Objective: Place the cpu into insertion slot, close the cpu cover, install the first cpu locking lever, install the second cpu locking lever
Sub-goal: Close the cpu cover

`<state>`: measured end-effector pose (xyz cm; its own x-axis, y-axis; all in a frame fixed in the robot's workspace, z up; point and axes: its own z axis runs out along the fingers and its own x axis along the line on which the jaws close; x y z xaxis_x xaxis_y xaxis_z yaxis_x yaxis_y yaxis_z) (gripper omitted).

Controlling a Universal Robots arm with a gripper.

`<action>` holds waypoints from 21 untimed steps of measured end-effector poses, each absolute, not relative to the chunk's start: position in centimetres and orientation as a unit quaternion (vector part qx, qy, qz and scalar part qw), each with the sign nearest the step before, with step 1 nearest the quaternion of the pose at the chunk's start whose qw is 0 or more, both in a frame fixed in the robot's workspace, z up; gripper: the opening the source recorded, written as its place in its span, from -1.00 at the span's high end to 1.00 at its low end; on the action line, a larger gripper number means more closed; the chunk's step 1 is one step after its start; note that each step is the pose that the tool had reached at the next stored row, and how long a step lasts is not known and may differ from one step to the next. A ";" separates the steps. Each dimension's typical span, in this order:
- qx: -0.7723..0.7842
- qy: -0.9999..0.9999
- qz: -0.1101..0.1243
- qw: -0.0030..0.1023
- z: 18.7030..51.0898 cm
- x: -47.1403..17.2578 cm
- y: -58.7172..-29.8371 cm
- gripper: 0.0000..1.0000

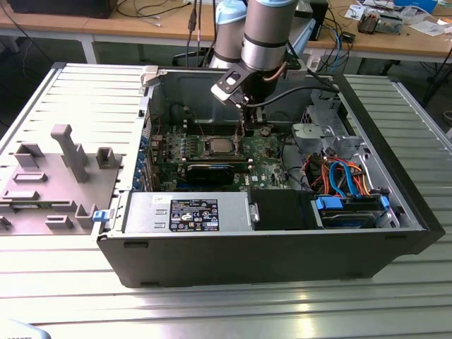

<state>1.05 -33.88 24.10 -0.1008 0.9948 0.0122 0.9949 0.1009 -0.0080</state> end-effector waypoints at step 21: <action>-0.670 -0.742 -0.001 0.007 24.0 -0.3 -33.9 0.79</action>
<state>-0.33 -33.88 24.01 -0.1008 0.9948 0.0122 0.9949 0.1009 -0.0081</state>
